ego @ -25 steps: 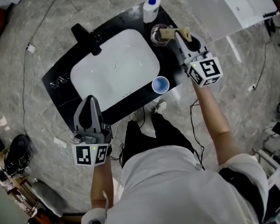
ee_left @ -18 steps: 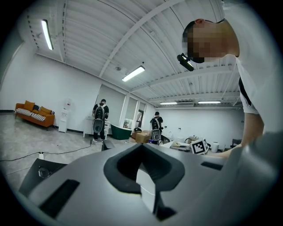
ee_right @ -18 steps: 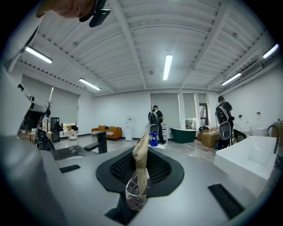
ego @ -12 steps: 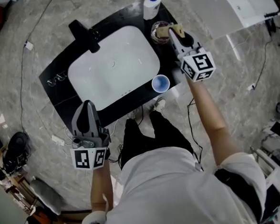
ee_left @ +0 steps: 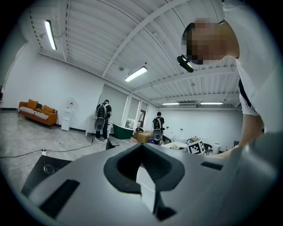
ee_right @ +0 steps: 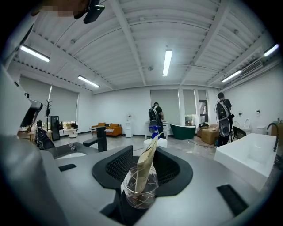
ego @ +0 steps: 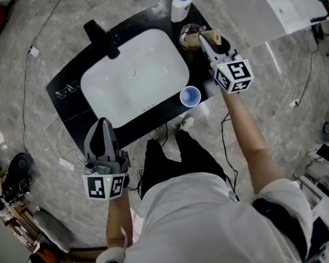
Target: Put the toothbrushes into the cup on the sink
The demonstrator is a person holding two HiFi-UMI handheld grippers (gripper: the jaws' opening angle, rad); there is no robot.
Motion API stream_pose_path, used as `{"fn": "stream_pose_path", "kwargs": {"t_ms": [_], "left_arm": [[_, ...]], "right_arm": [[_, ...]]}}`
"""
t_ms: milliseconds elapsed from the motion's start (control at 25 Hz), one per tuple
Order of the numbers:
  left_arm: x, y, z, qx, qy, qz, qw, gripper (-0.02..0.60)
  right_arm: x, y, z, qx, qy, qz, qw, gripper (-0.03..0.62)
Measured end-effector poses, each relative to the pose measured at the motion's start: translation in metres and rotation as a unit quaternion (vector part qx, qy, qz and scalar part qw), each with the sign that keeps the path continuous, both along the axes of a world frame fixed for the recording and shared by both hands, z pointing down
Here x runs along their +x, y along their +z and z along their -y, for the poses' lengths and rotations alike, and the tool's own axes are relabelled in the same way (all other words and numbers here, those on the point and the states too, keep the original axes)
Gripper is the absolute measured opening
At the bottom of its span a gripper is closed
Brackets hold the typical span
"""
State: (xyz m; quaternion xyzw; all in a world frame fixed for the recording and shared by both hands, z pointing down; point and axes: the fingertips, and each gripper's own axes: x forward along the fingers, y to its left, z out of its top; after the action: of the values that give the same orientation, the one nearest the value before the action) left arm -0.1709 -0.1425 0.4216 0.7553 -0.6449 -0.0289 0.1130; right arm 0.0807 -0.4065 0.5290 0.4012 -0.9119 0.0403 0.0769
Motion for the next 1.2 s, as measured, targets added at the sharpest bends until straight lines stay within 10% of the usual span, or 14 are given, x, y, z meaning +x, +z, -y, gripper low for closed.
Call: {"fn": "stream_pose_path", "kwargs": {"t_ms": [1200], "left_arm": [[0.025,-0.037,0.015,0.063,0.066,-0.028,0.9955,0.003]], "right_arm": [[0.125,-0.072,-0.035,0.014,0.145,-0.006,0.989,0.085]]}}
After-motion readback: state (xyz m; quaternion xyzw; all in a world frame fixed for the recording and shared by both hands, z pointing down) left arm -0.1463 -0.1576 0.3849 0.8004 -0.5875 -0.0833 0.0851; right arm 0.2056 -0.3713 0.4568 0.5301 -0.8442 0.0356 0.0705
